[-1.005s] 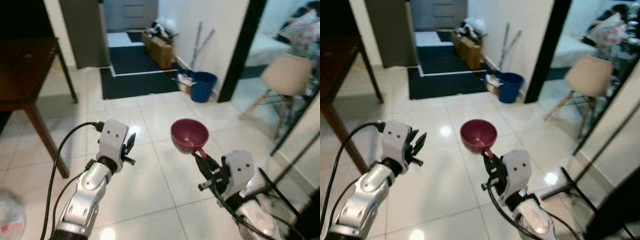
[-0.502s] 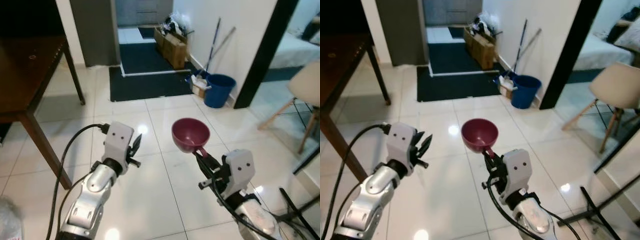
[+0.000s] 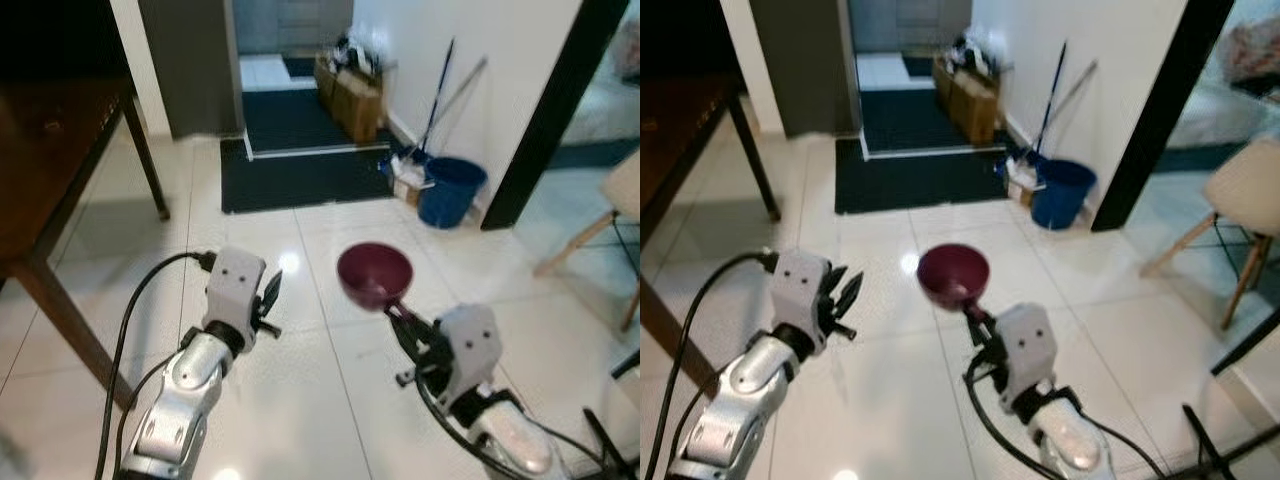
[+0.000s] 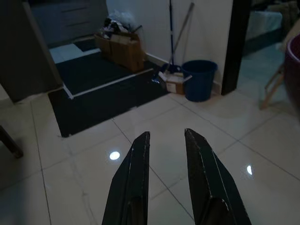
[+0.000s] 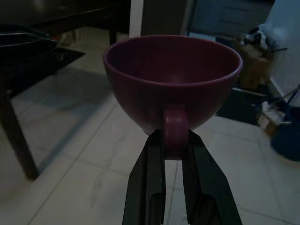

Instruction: Setting the table

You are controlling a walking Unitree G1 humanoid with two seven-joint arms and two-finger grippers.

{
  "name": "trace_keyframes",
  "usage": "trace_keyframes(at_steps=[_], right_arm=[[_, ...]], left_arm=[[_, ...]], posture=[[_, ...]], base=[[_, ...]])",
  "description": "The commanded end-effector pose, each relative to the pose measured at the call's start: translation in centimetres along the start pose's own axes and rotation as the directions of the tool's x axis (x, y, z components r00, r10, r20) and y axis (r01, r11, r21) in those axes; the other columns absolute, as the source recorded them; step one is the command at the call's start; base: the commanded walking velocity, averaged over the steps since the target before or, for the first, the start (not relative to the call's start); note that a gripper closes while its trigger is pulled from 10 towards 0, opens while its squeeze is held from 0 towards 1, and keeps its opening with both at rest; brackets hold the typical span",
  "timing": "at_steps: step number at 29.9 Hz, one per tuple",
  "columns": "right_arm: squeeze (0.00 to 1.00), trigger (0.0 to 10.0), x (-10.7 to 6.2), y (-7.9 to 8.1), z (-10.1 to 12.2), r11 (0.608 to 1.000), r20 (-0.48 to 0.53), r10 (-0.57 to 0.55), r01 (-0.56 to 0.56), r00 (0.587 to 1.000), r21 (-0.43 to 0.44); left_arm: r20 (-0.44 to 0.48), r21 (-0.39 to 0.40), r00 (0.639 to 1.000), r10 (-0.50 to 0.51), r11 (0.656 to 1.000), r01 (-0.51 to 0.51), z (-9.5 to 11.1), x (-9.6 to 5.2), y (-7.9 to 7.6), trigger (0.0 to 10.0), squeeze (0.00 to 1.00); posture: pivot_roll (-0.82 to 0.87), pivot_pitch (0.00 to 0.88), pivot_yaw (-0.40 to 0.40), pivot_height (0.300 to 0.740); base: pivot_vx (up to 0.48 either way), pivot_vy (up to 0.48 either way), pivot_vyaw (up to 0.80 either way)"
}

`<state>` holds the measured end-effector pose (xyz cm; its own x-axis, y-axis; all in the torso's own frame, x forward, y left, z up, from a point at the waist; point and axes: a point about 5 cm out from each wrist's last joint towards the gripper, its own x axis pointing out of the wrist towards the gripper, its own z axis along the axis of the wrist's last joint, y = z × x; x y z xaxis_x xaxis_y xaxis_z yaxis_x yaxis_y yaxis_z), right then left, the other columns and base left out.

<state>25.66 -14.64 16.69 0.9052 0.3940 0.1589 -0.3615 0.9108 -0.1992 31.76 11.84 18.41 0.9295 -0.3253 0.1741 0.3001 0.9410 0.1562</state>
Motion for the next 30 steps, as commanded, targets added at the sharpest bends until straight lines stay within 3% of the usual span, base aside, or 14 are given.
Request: trace_keyframes(at_steps=[1, 30], right_arm=[[0.00, 10.0, -0.26, 0.42, -0.02, 1.000, 0.004, 0.006, -0.006, 1.000, 0.005], [0.00, 10.0, -0.32, 0.13, 0.05, 1.000, 0.006, -0.009, 0.009, 1.000, -0.009]], left_arm=[[-0.033, -0.003, 0.999, 0.002, 1.000, -0.002, -0.70, -0.35, 0.18, 10.0, 0.00], [-0.035, -0.010, 0.999, -0.014, 1.000, 0.014, -0.67, -0.22, -0.05, 10.0, 0.00]], posture=[[-0.05, 0.098, 0.077, 0.740], [-0.05, 0.100, 0.083, 0.740]], base=[[0.480, 0.000, 0.00], [0.480, 0.000, 0.00]])
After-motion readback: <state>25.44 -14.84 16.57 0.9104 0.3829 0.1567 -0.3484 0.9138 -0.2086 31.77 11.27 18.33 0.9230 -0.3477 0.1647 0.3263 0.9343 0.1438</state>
